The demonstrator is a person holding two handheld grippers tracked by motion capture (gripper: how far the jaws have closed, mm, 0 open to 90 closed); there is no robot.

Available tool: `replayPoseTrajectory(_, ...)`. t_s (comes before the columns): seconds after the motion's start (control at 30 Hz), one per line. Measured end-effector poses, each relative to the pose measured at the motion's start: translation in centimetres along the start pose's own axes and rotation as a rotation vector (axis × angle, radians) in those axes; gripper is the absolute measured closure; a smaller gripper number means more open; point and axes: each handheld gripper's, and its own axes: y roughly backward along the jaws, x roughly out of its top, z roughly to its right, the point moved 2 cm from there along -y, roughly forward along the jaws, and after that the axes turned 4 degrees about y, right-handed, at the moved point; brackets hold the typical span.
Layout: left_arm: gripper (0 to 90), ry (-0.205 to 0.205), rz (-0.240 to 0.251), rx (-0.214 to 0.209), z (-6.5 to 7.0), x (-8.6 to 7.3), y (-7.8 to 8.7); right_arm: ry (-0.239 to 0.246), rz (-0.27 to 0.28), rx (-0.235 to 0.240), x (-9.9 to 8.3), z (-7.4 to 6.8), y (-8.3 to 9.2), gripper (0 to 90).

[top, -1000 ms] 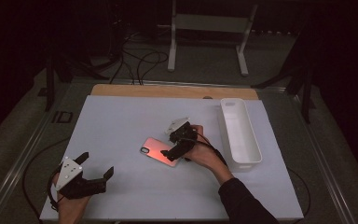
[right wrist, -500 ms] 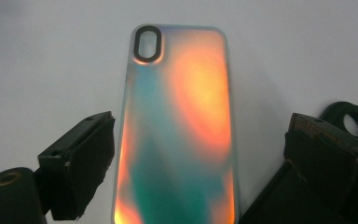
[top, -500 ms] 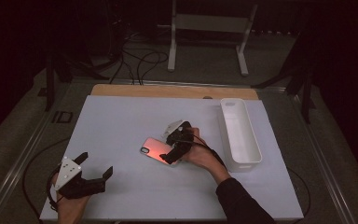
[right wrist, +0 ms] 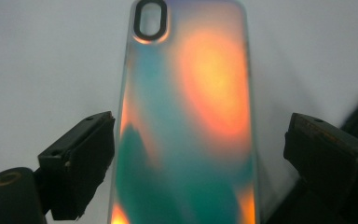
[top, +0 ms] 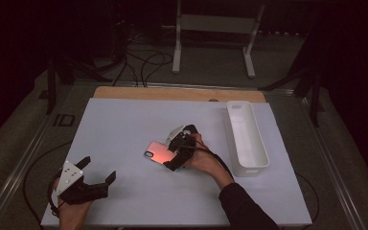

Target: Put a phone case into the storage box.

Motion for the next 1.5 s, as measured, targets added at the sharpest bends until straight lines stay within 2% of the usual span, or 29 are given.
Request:
replayPoseTrajectory(0.23,0.0,0.002,0.0,-0.002,-0.1,0.0,0.0,-0.034,-0.014,0.036,-0.2,0.1,-0.7,8.8)
replayPoseTrajectory(0.33,0.0,0.002,0.0,-0.002,-0.1,0.0,0.1,-0.031,-0.039,0.045,-0.3,0.1,-1.1,8.9)
replayPoseTrajectory(0.5,0.0,0.004,0.0,-0.003,-0.1,0.0,0.0,-0.048,-0.048,0.056,-0.4,0.2,-1.1,10.6)
replayPoseTrajectory(0.53,0.0,0.006,-0.001,-0.002,-0.1,-0.1,0.0,-0.028,-0.066,0.058,-0.4,0.0,-0.9,13.1)
replayPoseTrajectory(0.6,0.0,0.007,-0.002,-0.002,-0.1,-0.1,0.0,0.006,-0.081,0.048,-0.4,-0.2,-0.9,14.6)
replayPoseTrajectory(0.63,0.0,0.007,-0.003,-0.002,-0.1,-0.1,0.0,-0.007,-0.083,0.049,-0.4,-0.4,-0.8,15.0)
replayPoseTrajectory(0.7,0.0,0.006,-0.005,-0.001,0.0,0.0,0.0,0.002,-0.092,0.044,-0.4,-0.5,-0.8,15.5)
replayPoseTrajectory(0.9,0.0,0.006,-0.009,0.001,0.0,-0.1,0.0,-0.052,-0.14,0.015,0.0,-0.8,-0.6,17.1)
replayPoseTrajectory(0.93,0.0,0.007,-0.01,0.001,-0.1,-0.1,0.1,-0.035,-0.128,0.008,-0.2,-0.7,-0.7,17.2)
replayPoseTrajectory(1.0,0.0,0.008,-0.011,0.002,-0.1,-0.1,0.1,-0.065,-0.126,0.004,-0.2,-0.9,-0.5,17.2)
replayPoseTrajectory(1.1,0.0,0.01,-0.012,0.001,-0.1,-0.1,0.0,-0.073,-0.111,-0.005,-0.3,-1.1,-0.3,17.3)
replayPoseTrajectory(1.17,0.0,0.011,-0.015,0.002,-0.1,-0.1,0.0,-0.067,-0.075,-0.006,-0.3,-1.0,0.1,17.3)
replayPoseTrajectory(1.2,0.0,0.012,-0.016,0.001,0.0,-0.1,-0.1,-0.091,-0.063,-0.006,-0.2,-1.0,0.5,17.3)
replayPoseTrajectory(1.27,0.0,0.013,-0.02,-0.002,0.0,-0.1,-0.1,-0.092,-0.033,-0.01,0.0,-1.0,1.1,17.3)
replayPoseTrajectory(1.5,0.0,0.049,-0.022,-0.031,0.3,0.3,-0.3,-0.096,0.079,-0.039,0.2,-0.8,3.7,17.2)
